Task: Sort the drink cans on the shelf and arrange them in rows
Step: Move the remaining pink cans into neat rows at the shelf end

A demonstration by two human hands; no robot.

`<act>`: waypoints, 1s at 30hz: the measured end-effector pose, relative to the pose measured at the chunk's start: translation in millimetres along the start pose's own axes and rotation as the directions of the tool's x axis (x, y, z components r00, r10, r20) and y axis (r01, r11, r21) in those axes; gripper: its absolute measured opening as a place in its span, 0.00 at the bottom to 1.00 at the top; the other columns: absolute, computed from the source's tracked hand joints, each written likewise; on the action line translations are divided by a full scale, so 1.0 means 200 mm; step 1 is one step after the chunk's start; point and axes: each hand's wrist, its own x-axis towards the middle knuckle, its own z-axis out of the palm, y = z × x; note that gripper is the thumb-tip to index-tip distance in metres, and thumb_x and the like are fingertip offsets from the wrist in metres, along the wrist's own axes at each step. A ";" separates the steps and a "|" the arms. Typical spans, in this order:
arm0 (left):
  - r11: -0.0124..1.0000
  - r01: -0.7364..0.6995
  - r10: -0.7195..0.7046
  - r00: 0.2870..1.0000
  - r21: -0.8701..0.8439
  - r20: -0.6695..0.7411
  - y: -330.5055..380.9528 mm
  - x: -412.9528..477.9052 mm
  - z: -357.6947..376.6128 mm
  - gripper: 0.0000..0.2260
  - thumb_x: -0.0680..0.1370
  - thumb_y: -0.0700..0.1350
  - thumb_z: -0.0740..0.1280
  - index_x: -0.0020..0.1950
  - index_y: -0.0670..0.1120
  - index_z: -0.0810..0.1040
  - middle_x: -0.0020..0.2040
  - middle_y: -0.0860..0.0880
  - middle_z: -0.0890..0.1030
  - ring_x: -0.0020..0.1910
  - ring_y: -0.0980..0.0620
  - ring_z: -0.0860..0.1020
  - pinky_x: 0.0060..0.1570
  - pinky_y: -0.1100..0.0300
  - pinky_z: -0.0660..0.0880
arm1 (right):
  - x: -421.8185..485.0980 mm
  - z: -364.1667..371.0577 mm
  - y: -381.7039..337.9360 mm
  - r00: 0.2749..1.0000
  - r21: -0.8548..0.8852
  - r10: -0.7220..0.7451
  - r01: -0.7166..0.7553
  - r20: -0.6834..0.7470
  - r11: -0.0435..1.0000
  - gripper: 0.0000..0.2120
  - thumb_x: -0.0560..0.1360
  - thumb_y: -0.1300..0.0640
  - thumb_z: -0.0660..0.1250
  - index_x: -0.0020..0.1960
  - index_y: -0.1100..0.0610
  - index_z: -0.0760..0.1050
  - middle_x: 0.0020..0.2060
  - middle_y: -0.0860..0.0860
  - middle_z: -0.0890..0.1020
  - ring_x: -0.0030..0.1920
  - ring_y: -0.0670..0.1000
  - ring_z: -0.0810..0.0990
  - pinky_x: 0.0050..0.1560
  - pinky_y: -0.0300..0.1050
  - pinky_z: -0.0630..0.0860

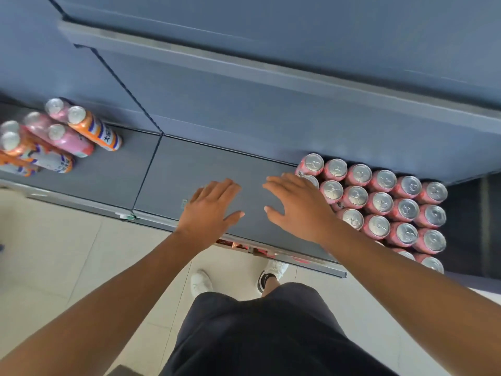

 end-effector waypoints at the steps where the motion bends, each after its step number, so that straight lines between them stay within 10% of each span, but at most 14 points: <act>1: 1.000 0.014 -0.014 1.000 -0.001 -0.002 -0.05 -0.05 -0.02 0.23 0.76 0.53 0.71 0.68 0.47 0.73 0.67 0.48 0.76 0.65 0.44 0.75 0.64 0.45 0.72 | 0.02 0.00 -0.07 1.000 -0.007 -0.010 0.011 0.020 1.000 0.23 0.76 0.46 0.67 0.68 0.54 0.73 0.70 0.49 0.75 0.69 0.58 0.71 0.65 0.56 0.70; 18: 0.927 0.369 -0.340 0.903 0.071 -0.262 -1.17 -1.20 -0.50 0.19 0.77 0.54 0.69 0.64 0.46 0.75 0.65 0.48 0.76 0.61 0.41 0.76 0.58 0.44 0.75 | 0.39 0.31 -1.68 0.987 -0.038 -0.149 0.151 0.064 0.988 0.22 0.79 0.47 0.63 0.71 0.52 0.70 0.73 0.46 0.70 0.71 0.52 0.69 0.66 0.48 0.66; 30: 0.844 0.530 -0.497 0.830 0.082 -0.253 -1.65 -1.38 -0.63 0.22 0.78 0.57 0.68 0.68 0.49 0.71 0.69 0.47 0.74 0.63 0.41 0.74 0.59 0.44 0.74 | 0.89 0.41 -2.11 0.977 -0.002 -0.194 0.195 0.089 0.981 0.22 0.79 0.50 0.64 0.72 0.54 0.70 0.73 0.49 0.71 0.70 0.55 0.70 0.65 0.52 0.68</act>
